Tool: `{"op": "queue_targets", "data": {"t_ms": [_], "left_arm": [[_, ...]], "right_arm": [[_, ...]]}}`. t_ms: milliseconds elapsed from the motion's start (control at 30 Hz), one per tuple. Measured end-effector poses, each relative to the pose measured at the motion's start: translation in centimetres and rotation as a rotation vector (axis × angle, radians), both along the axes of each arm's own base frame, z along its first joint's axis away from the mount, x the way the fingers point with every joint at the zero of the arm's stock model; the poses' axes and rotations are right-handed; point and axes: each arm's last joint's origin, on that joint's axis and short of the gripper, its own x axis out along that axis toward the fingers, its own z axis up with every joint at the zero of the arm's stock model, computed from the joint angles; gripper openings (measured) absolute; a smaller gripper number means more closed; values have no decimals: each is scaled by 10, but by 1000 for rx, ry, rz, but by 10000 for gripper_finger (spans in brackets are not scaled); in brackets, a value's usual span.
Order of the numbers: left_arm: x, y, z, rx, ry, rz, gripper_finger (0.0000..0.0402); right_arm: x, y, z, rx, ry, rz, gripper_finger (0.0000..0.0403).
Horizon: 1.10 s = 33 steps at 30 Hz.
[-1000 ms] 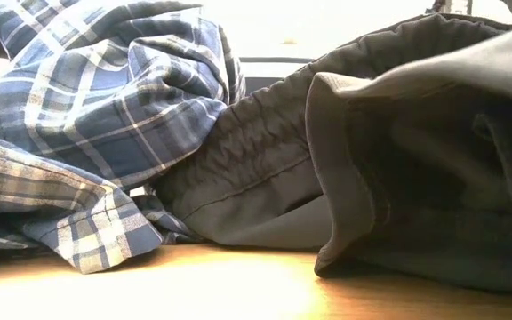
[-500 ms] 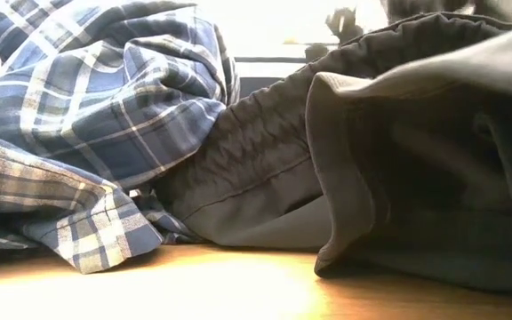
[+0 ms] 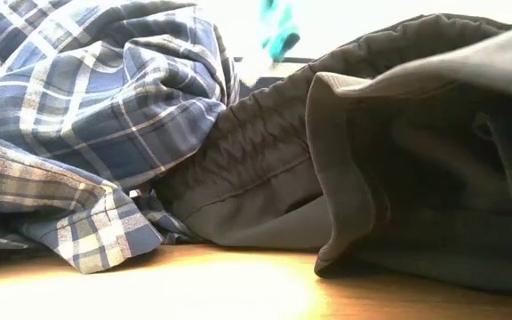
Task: Sort clothes
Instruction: Put the blue sock into the laundry organizer, then put the blue pants into the laundry organizer
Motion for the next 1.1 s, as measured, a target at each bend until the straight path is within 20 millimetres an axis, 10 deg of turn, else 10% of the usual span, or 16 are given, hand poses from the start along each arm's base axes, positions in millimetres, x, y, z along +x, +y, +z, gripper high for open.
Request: {"op": "queue_targets", "data": {"t_ms": [333,667,1100], "left_arm": [[0,1,3,-61,-34,35,113],[0,3,5,-65,-51,96,113],[0,3,5,-91,-51,97,113]], "right_arm": [[-4,-54,37,-34,-89,-58,0],[-9,-96,-3,346,9,-157,20],[-33,-113,12,694,167,41,184]]}}
